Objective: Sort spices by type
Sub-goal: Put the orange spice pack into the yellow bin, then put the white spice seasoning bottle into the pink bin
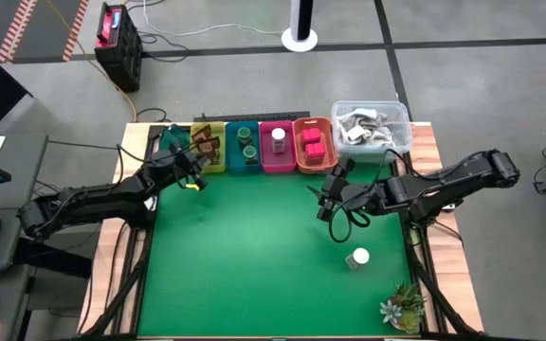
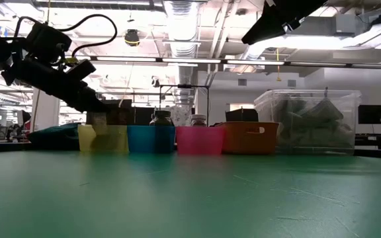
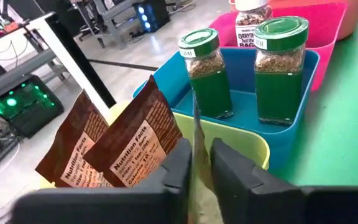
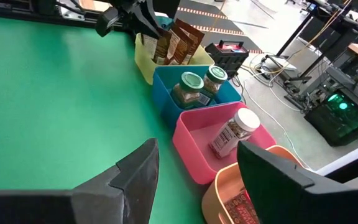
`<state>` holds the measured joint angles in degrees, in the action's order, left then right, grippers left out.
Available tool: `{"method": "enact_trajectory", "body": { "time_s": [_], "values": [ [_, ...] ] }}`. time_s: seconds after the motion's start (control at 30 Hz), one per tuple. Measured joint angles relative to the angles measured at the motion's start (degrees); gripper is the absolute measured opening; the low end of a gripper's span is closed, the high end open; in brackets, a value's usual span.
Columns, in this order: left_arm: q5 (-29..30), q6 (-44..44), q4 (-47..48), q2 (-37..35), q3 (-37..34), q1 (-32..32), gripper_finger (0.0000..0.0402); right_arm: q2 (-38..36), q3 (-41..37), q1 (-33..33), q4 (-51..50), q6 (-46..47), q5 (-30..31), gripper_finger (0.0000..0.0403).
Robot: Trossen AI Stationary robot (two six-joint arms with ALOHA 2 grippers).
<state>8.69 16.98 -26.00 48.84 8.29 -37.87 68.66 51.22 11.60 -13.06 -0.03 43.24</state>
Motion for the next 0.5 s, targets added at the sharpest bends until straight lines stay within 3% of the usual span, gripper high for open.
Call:
{"method": "enact_trajectory", "body": {
  "time_s": [0.23, 0.5],
  "values": [
    [0.0, -0.3, 0.1, 0.0, 0.0, 0.0, 0.0122, 0.0, 0.0, 0.0, 0.0, 0.1, 0.0, 0.0248],
    [-0.1, 0.6, -0.3, -2.4, 1.2, 0.0, 0.0137, 0.0, 0.0, 0.0, -0.1, 0.2, 0.0, 0.0248]
  ]
}}
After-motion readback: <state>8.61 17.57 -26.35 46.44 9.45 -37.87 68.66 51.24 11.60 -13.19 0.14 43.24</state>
